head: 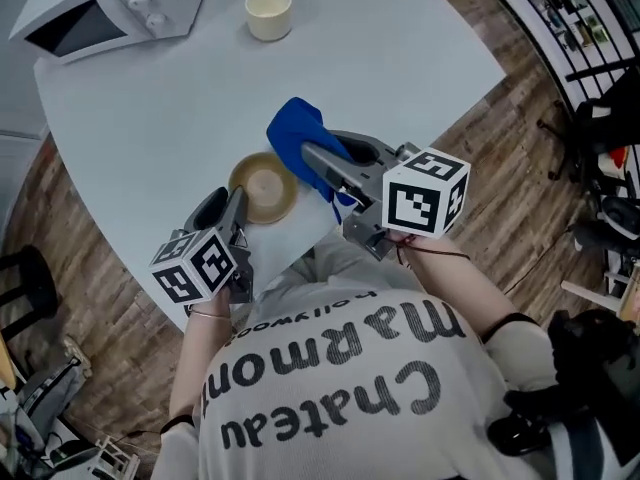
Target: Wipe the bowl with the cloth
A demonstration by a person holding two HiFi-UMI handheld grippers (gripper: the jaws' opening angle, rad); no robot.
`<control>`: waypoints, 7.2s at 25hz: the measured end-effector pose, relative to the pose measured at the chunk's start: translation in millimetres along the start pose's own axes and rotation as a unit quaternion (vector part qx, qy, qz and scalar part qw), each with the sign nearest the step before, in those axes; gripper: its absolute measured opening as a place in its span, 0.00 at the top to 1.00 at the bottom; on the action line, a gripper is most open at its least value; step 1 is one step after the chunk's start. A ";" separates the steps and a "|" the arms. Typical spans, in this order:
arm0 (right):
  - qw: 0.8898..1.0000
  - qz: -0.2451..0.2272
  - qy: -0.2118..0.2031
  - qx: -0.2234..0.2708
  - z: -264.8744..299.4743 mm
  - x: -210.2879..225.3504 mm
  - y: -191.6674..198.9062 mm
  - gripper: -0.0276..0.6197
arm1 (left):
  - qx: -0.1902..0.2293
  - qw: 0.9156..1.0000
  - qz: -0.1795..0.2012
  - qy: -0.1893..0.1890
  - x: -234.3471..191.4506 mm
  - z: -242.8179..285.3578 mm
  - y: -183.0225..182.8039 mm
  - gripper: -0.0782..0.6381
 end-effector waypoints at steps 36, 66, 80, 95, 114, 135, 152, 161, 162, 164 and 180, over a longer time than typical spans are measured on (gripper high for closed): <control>0.937 -0.282 -0.120 -0.170 65.9 20.9 22.2 0.83 | -0.036 0.964 0.250 -0.081 60.8 83.1 -62.2 0.87; 0.986 0.139 0.076 -0.052 98.4 88.2 -24.0 0.84 | 0.018 0.942 0.285 -0.174 66.4 67.6 -77.3 0.82; 0.994 0.061 -0.085 -0.012 73.4 -54.5 -49.3 0.84 | 0.112 0.951 0.209 -0.200 11.2 -26.3 -106.3 0.85; 0.983 -0.142 -0.044 -0.105 103.8 -146.7 6.7 0.84 | 0.173 0.944 0.260 -0.106 35.3 -94.9 -126.6 0.86; 0.991 -0.070 0.106 -0.036 130.1 -122.2 13.0 0.84 | 0.181 0.935 0.284 -0.113 39.6 -95.4 -115.2 0.84; 0.985 -0.003 0.169 0.032 111.0 -95.0 2.7 0.85 | 0.200 0.957 0.180 -0.113 20.6 -88.4 -106.7 0.85; 0.998 -0.064 -0.020 0.014 92.3 -165.9 -16.4 0.85 | 0.254 0.952 0.108 -0.131 -9.2 -113.3 -114.2 0.88; 0.990 -0.084 -0.003 -0.109 110.9 -155.9 27.0 0.85 | 0.257 0.955 0.137 -0.057 12.0 -106.4 -111.7 0.87; 0.990 -0.080 0.000 -0.116 112.1 -153.4 29.7 0.85 | 0.255 0.956 0.139 -0.049 13.5 -105.3 -111.1 0.87; 0.990 -0.072 0.002 -0.124 113.6 -149.1 33.8 0.85 | 0.250 0.957 0.142 -0.036 16.7 -102.1 -109.9 0.86; 0.975 -0.163 0.056 -0.143 124.7 -123.3 44.9 0.85 | 0.220 0.961 0.166 -0.014 21.7 -87.8 -103.0 0.86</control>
Point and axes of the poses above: the fingertips, and each gripper's own axes: z forward along the fingers, x to its right, y out of its underside, the point moved 3 cm from there along -z, backward along the fingers, and after that the axes turned 13 degrees about y, right-handed, at the moved point
